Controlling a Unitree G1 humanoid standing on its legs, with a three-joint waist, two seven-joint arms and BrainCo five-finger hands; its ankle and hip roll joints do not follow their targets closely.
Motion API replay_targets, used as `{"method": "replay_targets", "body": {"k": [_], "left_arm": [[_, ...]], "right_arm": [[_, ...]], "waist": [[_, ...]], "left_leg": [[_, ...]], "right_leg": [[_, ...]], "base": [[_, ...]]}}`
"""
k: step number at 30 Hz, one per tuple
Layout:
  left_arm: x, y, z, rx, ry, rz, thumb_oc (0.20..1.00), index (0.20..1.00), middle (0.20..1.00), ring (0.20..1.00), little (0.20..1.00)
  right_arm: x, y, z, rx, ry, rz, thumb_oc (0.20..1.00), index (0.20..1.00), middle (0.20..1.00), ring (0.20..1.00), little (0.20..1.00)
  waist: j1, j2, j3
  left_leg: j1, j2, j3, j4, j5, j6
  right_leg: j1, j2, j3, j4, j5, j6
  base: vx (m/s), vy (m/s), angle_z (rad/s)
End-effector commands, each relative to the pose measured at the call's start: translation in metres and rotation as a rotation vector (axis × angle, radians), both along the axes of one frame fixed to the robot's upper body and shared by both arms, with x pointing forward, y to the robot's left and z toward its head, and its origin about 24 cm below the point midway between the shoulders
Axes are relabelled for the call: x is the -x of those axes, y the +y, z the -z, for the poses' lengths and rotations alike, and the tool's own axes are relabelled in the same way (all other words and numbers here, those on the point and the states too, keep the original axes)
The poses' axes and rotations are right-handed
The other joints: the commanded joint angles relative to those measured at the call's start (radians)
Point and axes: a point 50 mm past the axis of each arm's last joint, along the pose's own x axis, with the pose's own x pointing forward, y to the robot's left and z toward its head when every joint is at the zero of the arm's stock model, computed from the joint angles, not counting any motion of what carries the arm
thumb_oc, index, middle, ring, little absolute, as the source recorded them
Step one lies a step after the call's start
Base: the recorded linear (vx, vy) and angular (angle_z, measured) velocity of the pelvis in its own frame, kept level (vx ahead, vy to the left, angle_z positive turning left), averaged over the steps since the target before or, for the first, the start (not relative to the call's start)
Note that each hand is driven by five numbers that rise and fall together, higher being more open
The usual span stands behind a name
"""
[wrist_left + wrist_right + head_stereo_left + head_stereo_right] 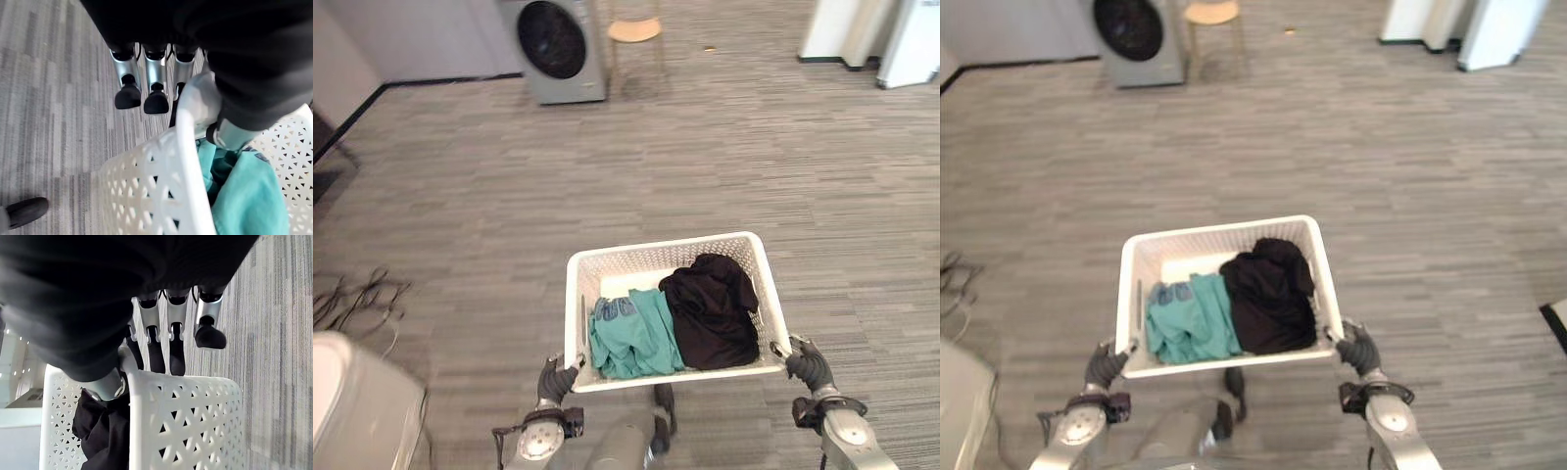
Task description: Grab the laundry basket,head to the washer,open it,put in the laundry and shut it.
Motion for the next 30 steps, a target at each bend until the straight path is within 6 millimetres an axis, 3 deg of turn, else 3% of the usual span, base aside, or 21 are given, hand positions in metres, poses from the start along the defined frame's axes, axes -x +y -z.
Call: {"method": "replay_targets", "body": {"k": [1,2,3,4,5,7,9,13,15,18,19,20,21,22,23,25,27,30], "left_arm": [[-0.045,-0.003,-0.057,0.08,-0.327,0.067,0.2,0.2,0.2,0.2,0.2],[-0.045,-0.003,-0.058,0.08,-0.327,0.067,0.2,0.2,0.2,0.2,0.2],[-0.047,-0.001,-0.062,0.068,-0.344,0.073,0.2,0.2,0.2,0.2,0.2],[-0.047,0.001,-0.063,0.06,-0.35,0.072,0.2,0.2,0.2,0.2,0.2],[-0.048,0.001,-0.064,0.054,-0.353,0.073,0.2,0.2,0.2,0.2,0.2],[-0.049,0.001,-0.064,0.057,-0.352,0.08,0.2,0.2,0.2,0.2,0.2],[-0.049,0.0,-0.062,0.054,-0.338,0.09,0.2,0.2,0.2,0.2,0.2],[-0.05,0.0,-0.06,0.046,-0.329,0.092,0.2,0.2,0.2,0.2,0.2],[-0.048,0.001,-0.058,0.037,-0.325,0.082,0.2,0.2,0.2,0.2,0.2],[-0.048,0.001,-0.056,0.037,-0.321,0.082,0.2,0.2,0.2,0.2,0.2],[-0.048,-0.003,-0.055,0.05,-0.317,0.092,0.2,0.2,0.2,0.2,0.2],[-0.048,-0.003,-0.055,0.05,-0.317,0.092,0.2,0.2,0.2,0.2,0.2],[-0.049,-0.004,-0.054,0.064,-0.317,0.089,0.2,0.2,0.2,0.2,0.2],[-0.05,-0.006,-0.056,0.08,-0.321,0.089,0.2,0.2,0.2,0.2,0.2],[-0.051,-0.008,-0.056,0.09,-0.323,0.101,0.2,0.2,0.2,0.2,0.2],[-0.051,-0.008,-0.057,0.092,-0.325,0.1,0.2,0.2,0.2,0.2,0.2],[-0.052,-0.009,-0.056,0.098,-0.318,0.093,0.2,0.2,0.2,0.2,0.2],[-0.051,-0.008,-0.054,0.094,-0.31,0.092,0.2,0.2,0.2,0.2,0.2]], "right_arm": [[-0.046,0.021,-0.068,-0.199,-0.41,-0.11,0.2,0.2,0.2,0.2,0.2],[-0.046,0.021,-0.068,-0.199,-0.411,-0.111,0.2,0.2,0.2,0.2,0.2],[-0.051,0.027,-0.071,-0.197,-0.423,-0.14,0.2,0.2,0.2,0.2,0.2],[-0.052,0.029,-0.072,-0.197,-0.427,-0.146,0.2,0.2,0.2,0.2,0.2],[-0.054,0.031,-0.073,-0.185,-0.43,-0.158,0.2,0.2,0.2,0.2,0.2],[-0.054,0.03,-0.073,-0.177,-0.429,-0.16,0.2,0.2,0.2,0.2,0.2],[-0.053,0.026,-0.073,-0.188,-0.427,-0.139,0.2,0.2,0.2,0.2,0.2],[-0.051,0.023,-0.072,-0.191,-0.426,-0.123,0.2,0.2,0.2,0.2,0.2],[-0.047,0.021,-0.068,-0.185,-0.409,-0.115,0.2,0.2,0.2,0.2,0.2],[-0.042,0.016,-0.063,-0.177,-0.383,-0.1,0.2,0.2,0.2,0.2,0.2],[-0.041,0.014,-0.061,-0.178,-0.378,-0.084,0.2,0.2,0.2,0.2,0.2],[-0.041,0.014,-0.061,-0.177,-0.378,-0.084,0.2,0.2,0.2,0.2,0.2],[-0.041,0.012,-0.061,-0.174,-0.378,-0.076,0.2,0.2,0.2,0.2,0.2],[-0.041,0.011,-0.063,-0.173,-0.387,-0.069,0.2,0.2,0.2,0.2,0.2],[-0.042,0.007,-0.066,-0.173,-0.397,-0.066,0.2,0.2,0.2,0.2,0.2],[-0.042,0.006,-0.066,-0.172,-0.396,-0.061,0.2,0.2,0.2,0.2,0.2],[-0.042,0.004,-0.066,-0.17,-0.394,-0.048,0.2,0.2,0.2,0.2,0.2],[-0.043,0.002,-0.068,-0.168,-0.401,-0.039,0.2,0.2,0.2,0.2,0.2]], "waist": [[0.052,-0.077,-0.007],[0.057,-0.073,-0.008],[0.049,-0.063,0.004],[0.037,-0.053,0.014],[0.024,-0.041,0.023],[-0.01,-0.014,0.035],[-0.055,-0.011,0.049],[-0.083,-0.017,0.058],[-0.099,-0.022,0.055],[-0.104,-0.021,0.037],[-0.113,-0.02,0.02],[-0.114,-0.018,0.02],[-0.112,-0.018,0.014],[-0.111,-0.027,0.011],[-0.097,-0.046,0.026],[-0.09,-0.052,0.033],[-0.068,-0.066,0.044],[-0.033,-0.059,0.043]], "left_leg": [[0.037,0.054,0.031,0.007,-0.023,-0.154],[0.034,0.06,0.034,0.005,-0.018,-0.156],[0.105,0.068,0.041,-0.022,-0.05,-0.144],[0.155,0.072,0.04,-0.049,-0.06,-0.142],[0.206,0.076,0.035,-0.079,-0.076,-0.144],[0.272,0.084,0.007,-0.12,-0.092,-0.152],[0.345,0.072,-0.03,-0.134,-0.135,-0.161],[0.393,0.059,-0.068,-0.14,-0.169,-0.168],[0.44,0.059,-0.095,-0.137,-0.19,-0.186],[0.472,0.076,-0.124,-0.101,-0.196,-0.21],[0.468,0.11,-0.136,-0.029,-0.16,-0.242],[0.466,0.112,-0.138,-0.024,-0.163,-0.244],[0.446,0.132,-0.136,0.024,-0.132,-0.26],[0.414,0.162,-0.141,0.143,-0.07,-0.287],[0.322,0.155,-0.168,0.301,-0.045,-0.282],[0.288,0.161,-0.162,0.339,-0.049,-0.275],[0.194,0.148,-0.122,0.287,-0.075,-0.253],[0.119,0.107,-0.114,0.126,-0.112,-0.227]], "right_leg": [[-0.133,-0.216,0.079,0.192,0.276,0.168],[-0.137,-0.211,0.084,0.19,0.283,0.167],[-0.215,-0.221,0.037,0.302,0.361,0.207],[-0.274,-0.234,-0.004,0.335,0.365,0.211],[-0.341,-0.251,-0.056,0.338,0.346,0.197],[-0.437,-0.236,-0.117,0.312,0.309,0.161],[-0.503,-0.238,-0.166,0.209,0.302,0.142],[-0.529,-0.219,-0.162,0.12,0.315,0.14],[-0.549,-0.219,-0.19,0.024,0.356,0.145],[-0.532,-0.231,-0.215,0.03,0.361,0.132],[-0.502,-0.218,-0.194,0.028,0.35,0.109],[-0.5,-0.217,-0.196,0.026,0.349,0.108],[-0.477,-0.217,-0.199,0.019,0.34,0.1],[-0.45,-0.222,-0.198,0.012,0.334,0.081],[-0.403,-0.216,-0.182,-0.013,0.316,0.048],[-0.38,-0.214,-0.183,-0.023,0.302,0.039],[-0.332,-0.229,-0.174,-0.045,0.285,0.042],[-0.278,-0.219,-0.142,-0.064,0.246,0.061]], "base": [[0.25,0.125,0.05],[0.22,0.141,-0.22],[0.23,0.138,-0.21],[0.36,0.196,-0.32],[0.29,0.124,-0.12],[0.34,0.103,0.26],[0.42,0.038,0.45],[0.32,-0.024,0.69],[0.49,-0.101,0.74],[0.3,-0.09,0.44],[0.29,-0.112,0.19],[0.28,-0.122,0.28],[0.2,-0.135,0.28],[0.33,-0.257,0.3],[0.23,-0.214,0.17],[0.18,-0.126,-0.01],[0.27,-0.072,-0.01],[0.38,0.028,-0.17]]}}
